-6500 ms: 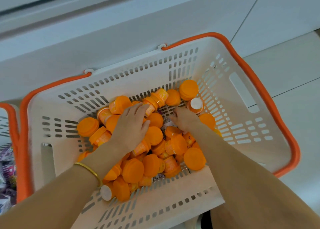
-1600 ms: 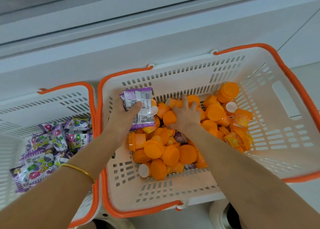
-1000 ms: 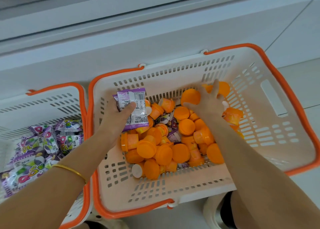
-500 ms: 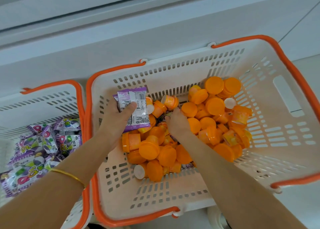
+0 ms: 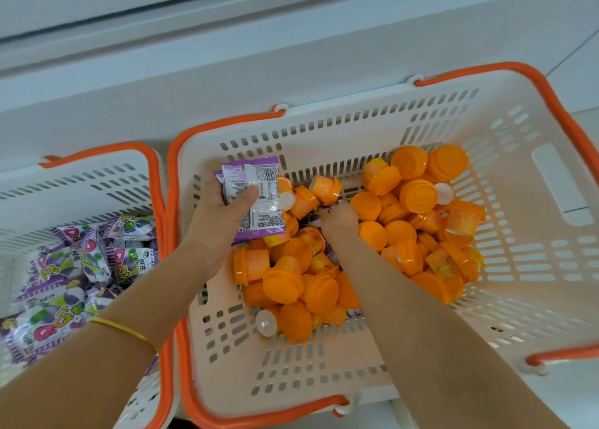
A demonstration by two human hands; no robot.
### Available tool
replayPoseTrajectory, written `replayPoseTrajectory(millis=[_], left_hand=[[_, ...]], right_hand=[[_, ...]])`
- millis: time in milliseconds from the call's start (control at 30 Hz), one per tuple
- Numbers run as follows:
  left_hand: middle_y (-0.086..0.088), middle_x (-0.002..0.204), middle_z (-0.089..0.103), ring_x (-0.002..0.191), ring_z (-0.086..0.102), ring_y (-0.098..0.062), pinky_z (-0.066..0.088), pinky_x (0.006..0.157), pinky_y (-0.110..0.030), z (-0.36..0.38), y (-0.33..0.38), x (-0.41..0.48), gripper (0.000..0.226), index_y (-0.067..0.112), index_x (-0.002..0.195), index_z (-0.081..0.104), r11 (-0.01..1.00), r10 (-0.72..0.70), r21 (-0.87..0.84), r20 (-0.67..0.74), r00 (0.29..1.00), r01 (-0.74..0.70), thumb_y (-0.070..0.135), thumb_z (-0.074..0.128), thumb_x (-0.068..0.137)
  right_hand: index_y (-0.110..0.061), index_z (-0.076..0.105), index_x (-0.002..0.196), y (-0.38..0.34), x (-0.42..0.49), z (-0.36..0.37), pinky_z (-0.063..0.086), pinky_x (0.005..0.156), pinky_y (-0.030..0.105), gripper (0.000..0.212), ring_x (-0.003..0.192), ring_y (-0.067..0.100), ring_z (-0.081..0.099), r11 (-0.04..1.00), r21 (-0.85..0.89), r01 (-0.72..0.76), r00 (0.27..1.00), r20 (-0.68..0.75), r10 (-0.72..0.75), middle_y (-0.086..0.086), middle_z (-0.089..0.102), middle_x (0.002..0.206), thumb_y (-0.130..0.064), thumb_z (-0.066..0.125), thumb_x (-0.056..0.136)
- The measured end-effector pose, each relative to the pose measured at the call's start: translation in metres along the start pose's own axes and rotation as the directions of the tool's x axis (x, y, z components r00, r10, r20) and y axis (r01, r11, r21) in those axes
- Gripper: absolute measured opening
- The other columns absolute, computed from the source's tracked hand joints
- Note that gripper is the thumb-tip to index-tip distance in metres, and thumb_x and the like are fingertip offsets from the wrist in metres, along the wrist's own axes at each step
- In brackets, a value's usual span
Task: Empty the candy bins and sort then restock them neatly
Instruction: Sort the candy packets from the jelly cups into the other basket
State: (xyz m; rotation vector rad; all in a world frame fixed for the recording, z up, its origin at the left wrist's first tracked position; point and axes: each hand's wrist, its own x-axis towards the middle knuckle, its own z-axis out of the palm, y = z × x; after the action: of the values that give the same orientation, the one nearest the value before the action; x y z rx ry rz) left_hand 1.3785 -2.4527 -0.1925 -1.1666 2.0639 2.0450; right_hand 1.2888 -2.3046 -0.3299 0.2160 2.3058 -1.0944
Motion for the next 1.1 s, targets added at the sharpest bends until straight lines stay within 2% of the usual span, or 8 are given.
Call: replayPoseTrajectory(millis=[267,367,433,700,800,867,967,1100], left_hand=[[-0.003,0.12,0.066,0.106,0.065,-0.023,0.05,0.094,-0.051,-0.004,0.001,-0.004,0.037,0.018,0.129,0.051,0.999,0.038,-0.03,0.041,0.998,-0.037,0.019,0.057,0.093],[-0.002,0.119,0.066,0.106,0.065,-0.022,0.05,0.095,-0.049,-0.003,0.003,-0.01,0.036,0.018,0.128,0.052,0.998,0.067,-0.016,0.06,0.996,-0.066,0.019,0.057,0.093],[-0.001,0.12,0.065,0.107,0.064,-0.022,0.05,0.095,-0.049,-0.003,0.005,-0.014,0.033,0.021,0.126,0.051,0.997,0.073,-0.03,0.053,0.996,-0.071,0.02,0.057,0.094],[0.003,0.143,0.045,0.131,0.042,-0.023,0.031,0.111,-0.048,0.005,0.018,-0.056,0.06,0.024,0.145,0.035,0.996,-0.013,-0.093,0.06,0.998,0.018,0.033,0.061,0.091],[0.003,0.145,0.044,0.129,0.047,-0.026,0.039,0.102,-0.057,0.002,0.019,-0.072,0.085,0.036,0.144,0.031,0.953,-0.164,-0.216,0.227,0.96,0.214,0.056,0.071,0.071],[-0.001,0.14,0.05,0.116,0.059,-0.03,0.05,0.09,-0.056,-0.004,0.021,-0.082,0.074,0.039,0.142,0.031,0.903,-0.142,-0.339,0.349,0.926,0.266,0.054,0.068,0.079],[-0.002,0.14,0.05,0.116,0.059,-0.029,0.051,0.089,-0.055,-0.013,0.017,-0.095,0.102,0.04,0.142,0.03,0.917,-0.117,-0.294,0.449,0.886,0.27,0.059,0.082,0.056],[-0.003,0.123,0.064,0.115,0.06,-0.028,0.05,0.092,-0.053,-0.019,0.012,-0.107,0.058,0.025,0.131,0.049,0.957,-0.01,-0.266,0.369,0.93,0.115,0.025,0.074,0.079]], right_hand=[[-0.012,0.049,0.061,-0.01,-0.029,-0.04,0.046,0.057,0.03,0.03,0.07,0.024,0.057,0.998,0.064,0.007,0.999,-0.043,-0.004,0.003,0.054,0.065,-0.008,0.07,0.082],[0.002,0.061,0.081,-0.02,-0.044,-0.073,0.058,0.063,0.044,0.01,0.069,0.03,0.064,0.979,0.201,-0.018,0.999,0.035,0.011,0.016,0.062,0.078,-0.002,0.07,0.082],[0.007,0.062,0.097,-0.03,-0.055,-0.1,0.058,0.057,0.034,0.017,0.066,0.026,0.063,0.957,0.289,-0.036,0.997,0.078,0.014,0.016,0.063,0.082,-0.001,0.068,0.084],[-0.007,0.052,0.072,-0.092,-0.136,-0.171,0.041,0.039,0.015,0.02,0.054,0.011,0.047,0.593,0.774,-0.221,0.939,0.333,-0.085,0.007,0.059,0.058,0.001,0.052,0.091],[-0.009,0.048,0.069,-0.105,-0.162,-0.152,0.042,0.04,0.013,0.025,0.043,0.008,0.049,0.524,0.805,-0.278,0.928,0.365,-0.069,0.004,0.058,0.049,0.001,0.051,0.092],[-0.01,0.046,0.067,-0.107,-0.173,-0.133,0.043,0.04,0.014,0.028,0.051,0.012,0.047,0.516,0.821,-0.246,0.948,0.315,-0.049,0.008,0.056,0.055,0.002,0.055,0.09],[-0.011,0.044,0.066,-0.105,-0.185,-0.108,0.045,0.042,0.017,0.031,0.051,0.013,0.05,0.582,0.805,-0.114,0.981,0.185,-0.064,0.006,0.056,0.057,0.005,0.058,0.089],[-0.009,0.048,0.069,-0.107,-0.199,-0.089,0.049,0.049,0.022,0.026,0.056,0.017,0.057,0.613,0.789,-0.038,0.977,0.158,-0.143,0.004,0.059,0.054,0.004,0.059,0.088]])
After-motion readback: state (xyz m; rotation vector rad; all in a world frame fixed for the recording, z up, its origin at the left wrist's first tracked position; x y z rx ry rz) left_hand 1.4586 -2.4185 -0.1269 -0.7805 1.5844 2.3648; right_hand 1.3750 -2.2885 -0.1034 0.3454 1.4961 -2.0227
